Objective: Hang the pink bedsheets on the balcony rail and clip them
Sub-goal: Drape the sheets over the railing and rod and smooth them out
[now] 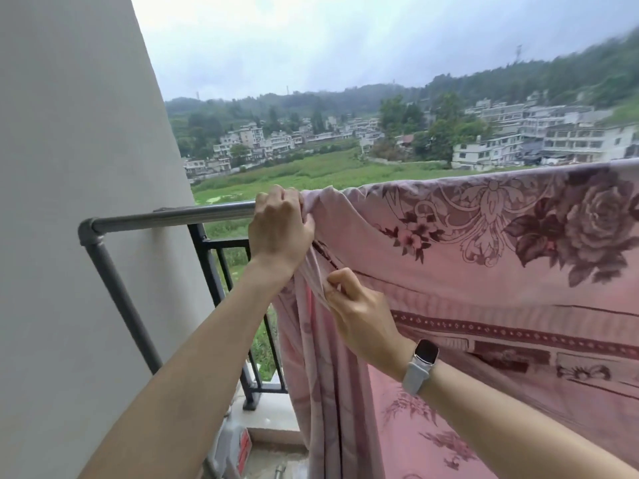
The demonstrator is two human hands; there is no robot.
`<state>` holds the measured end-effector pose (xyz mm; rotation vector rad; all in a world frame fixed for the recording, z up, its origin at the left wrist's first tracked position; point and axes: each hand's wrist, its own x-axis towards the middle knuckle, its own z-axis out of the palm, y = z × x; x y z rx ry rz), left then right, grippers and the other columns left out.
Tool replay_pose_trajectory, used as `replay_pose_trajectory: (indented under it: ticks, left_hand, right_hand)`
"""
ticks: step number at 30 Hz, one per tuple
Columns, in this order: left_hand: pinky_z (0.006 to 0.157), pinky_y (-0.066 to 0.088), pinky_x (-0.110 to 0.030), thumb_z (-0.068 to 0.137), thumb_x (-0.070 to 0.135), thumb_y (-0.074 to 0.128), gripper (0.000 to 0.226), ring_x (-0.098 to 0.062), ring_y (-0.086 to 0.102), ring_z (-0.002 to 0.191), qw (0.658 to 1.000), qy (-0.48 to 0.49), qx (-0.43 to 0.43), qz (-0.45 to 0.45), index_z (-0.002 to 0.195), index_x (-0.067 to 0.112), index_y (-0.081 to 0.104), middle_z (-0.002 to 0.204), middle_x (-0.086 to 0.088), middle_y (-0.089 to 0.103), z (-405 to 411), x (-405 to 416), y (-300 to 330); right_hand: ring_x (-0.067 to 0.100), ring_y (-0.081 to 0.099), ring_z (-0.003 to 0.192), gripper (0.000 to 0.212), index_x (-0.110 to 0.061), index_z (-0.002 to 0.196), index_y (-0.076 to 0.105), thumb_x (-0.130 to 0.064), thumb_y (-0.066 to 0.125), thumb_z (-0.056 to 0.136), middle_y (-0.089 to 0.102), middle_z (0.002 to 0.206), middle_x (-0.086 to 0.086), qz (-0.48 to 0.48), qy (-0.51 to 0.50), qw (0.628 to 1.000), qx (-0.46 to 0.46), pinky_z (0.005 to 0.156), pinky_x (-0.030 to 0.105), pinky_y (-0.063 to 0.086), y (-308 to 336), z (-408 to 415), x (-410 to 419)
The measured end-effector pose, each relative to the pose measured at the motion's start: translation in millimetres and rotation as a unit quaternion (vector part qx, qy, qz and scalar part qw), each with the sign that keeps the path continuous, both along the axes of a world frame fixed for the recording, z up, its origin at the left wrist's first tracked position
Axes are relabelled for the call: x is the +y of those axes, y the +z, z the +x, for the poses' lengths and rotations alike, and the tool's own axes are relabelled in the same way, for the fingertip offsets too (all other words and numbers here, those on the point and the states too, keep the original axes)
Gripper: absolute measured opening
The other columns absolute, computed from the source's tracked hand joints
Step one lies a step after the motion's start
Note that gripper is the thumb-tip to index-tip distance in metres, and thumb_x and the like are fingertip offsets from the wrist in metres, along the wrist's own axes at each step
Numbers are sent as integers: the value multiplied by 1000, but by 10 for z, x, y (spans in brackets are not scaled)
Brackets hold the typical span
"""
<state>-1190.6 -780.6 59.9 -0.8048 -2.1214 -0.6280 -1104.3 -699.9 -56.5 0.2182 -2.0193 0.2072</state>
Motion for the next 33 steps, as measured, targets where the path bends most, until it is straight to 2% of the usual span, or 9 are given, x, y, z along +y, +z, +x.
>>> replay_pose_trajectory:
  ticks: [4,10,13,15,20,22,24,30,33]
  left_hand:
    - [73,43,-30,87,7,53,12,-32,59,90,989,-119,-62,68,91,-1,61,95,-19,65,63,-277,-266]
    - [57,45,-25,86,3,56,17,-17,53,60,884,-258,-342,189,72,12,58,64,0,57,187,-1021,-1200]
    - [64,50,-38,87,4,56,22,-17,52,60,831,-279,-433,211,68,15,58,62,-3,56,227,-1302,-1610]
    - [72,51,-49,87,6,57,22,-22,53,65,814,-301,-451,209,68,16,58,64,-6,56,184,-1422,-1724]
    - [72,49,-51,84,3,60,21,-23,54,65,811,-354,-444,142,67,16,58,66,-10,58,174,-1542,-1804]
    - [70,48,-48,83,1,60,27,-18,54,63,806,-363,-452,121,64,21,56,61,0,58,184,-1576,-1880]
    - [69,49,-42,82,0,60,33,-16,56,62,806,-364,-457,98,63,26,57,60,7,59,152,-1631,-1942]
    - [72,47,-16,84,2,60,20,4,61,79,800,-378,-466,-4,81,20,69,88,7,68,10,-1776,-1958]
    - [73,45,-5,85,11,60,20,2,58,87,864,-338,-367,62,105,16,64,105,0,60,-74,-1704,-1692]
  right_hand:
    - [12,39,50,9,-5,90,54,-1,48,85,43,92,0,-9,-30,999,-29,38,26,43,-291,117,-317]
    - [11,56,67,49,-11,122,54,2,65,76,46,103,-3,-26,-35,987,-154,57,19,53,-1099,486,-802]
    - [13,60,74,31,-20,120,55,-25,52,90,46,104,-7,-20,-48,974,-220,54,30,54,-1360,605,-898]
    - [13,60,85,41,-20,120,56,-45,37,93,53,108,-3,-77,-55,968,-233,65,34,55,-1249,624,-925]
    - [9,55,100,45,-1,127,47,-29,46,92,58,114,6,-277,-9,958,-79,88,13,44,-339,189,-1019]
    - [9,54,105,45,-3,129,43,-29,48,93,57,118,2,-352,-8,934,-66,91,18,44,-2,-109,-1016]
    - [6,57,85,35,-3,123,49,-20,48,92,61,99,-1,-408,-30,912,-21,79,24,46,125,-300,-990]
    - [6,39,61,29,1,114,58,0,41,90,44,79,-3,-270,-104,957,9,62,19,42,-407,-134,-1022]
    - [10,41,60,30,1,112,58,-6,40,89,49,77,1,-194,-109,975,-20,51,18,43,-757,27,-1103]
